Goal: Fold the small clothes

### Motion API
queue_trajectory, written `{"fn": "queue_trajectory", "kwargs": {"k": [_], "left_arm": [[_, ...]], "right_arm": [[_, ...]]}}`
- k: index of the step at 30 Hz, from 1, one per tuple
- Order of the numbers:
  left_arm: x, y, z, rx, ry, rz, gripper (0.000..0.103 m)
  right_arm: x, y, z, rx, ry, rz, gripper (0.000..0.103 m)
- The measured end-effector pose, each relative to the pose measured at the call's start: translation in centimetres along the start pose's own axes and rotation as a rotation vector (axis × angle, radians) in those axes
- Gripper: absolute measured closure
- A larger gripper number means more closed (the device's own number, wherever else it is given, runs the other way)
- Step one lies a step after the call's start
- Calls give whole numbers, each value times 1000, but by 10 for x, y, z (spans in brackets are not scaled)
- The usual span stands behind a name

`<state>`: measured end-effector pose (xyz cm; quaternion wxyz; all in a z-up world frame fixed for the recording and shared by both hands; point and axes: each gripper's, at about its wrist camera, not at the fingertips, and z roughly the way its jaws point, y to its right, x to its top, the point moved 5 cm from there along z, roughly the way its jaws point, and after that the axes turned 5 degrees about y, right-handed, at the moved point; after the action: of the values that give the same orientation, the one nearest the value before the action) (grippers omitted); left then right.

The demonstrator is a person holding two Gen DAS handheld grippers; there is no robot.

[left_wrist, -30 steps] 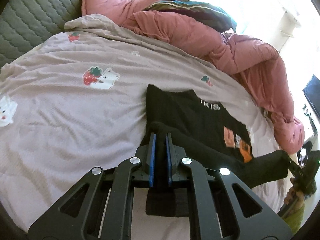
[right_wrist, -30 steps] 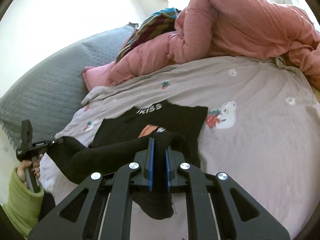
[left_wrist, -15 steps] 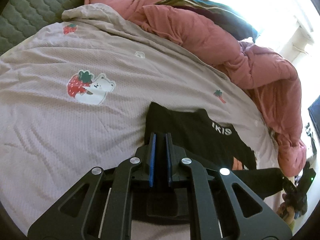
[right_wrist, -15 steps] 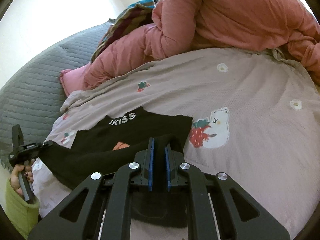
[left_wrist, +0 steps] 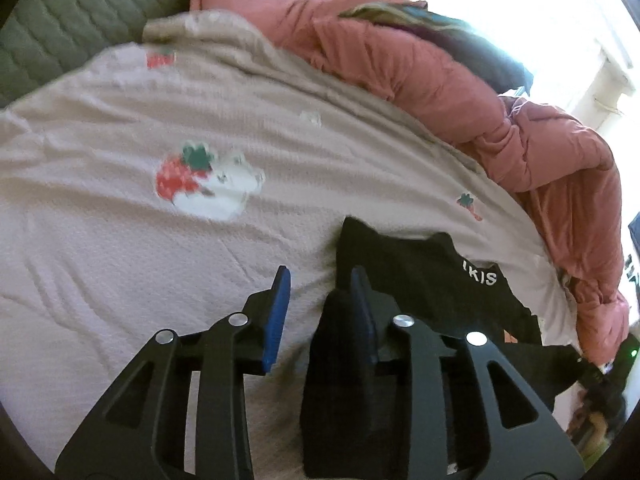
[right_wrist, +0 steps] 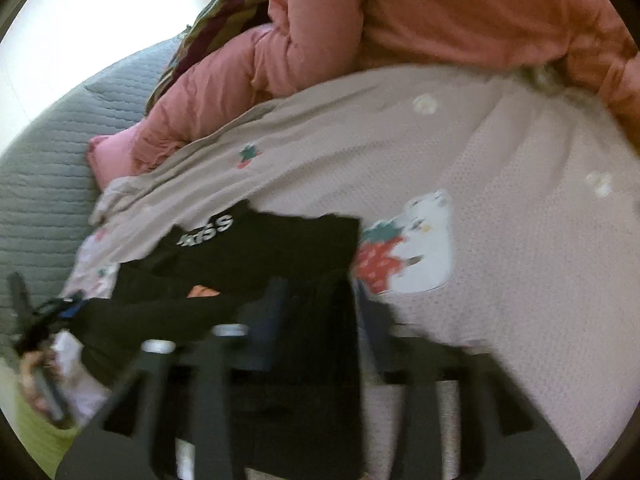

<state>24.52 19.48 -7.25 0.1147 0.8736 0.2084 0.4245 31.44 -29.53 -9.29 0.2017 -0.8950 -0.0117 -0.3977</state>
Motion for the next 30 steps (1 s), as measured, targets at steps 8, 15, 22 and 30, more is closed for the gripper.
{"fn": "queue_trajectory", "kwargs": {"k": [8, 15, 22, 30], "left_arm": [[0, 48, -42, 8, 128, 235, 46], [-45, 94, -39, -65, 50, 373, 47], [-104, 118, -26, -129, -121, 493, 73], [-122, 114, -14, -90, -148, 527, 73]], "right_arm": [[0, -30, -45, -17, 100, -145, 48], [-41, -86, -52, 95, -4, -346, 83], [-87, -112, -36, 136, -119, -420, 88], [-96, -111, -12, 102, -144, -404, 88]]}}
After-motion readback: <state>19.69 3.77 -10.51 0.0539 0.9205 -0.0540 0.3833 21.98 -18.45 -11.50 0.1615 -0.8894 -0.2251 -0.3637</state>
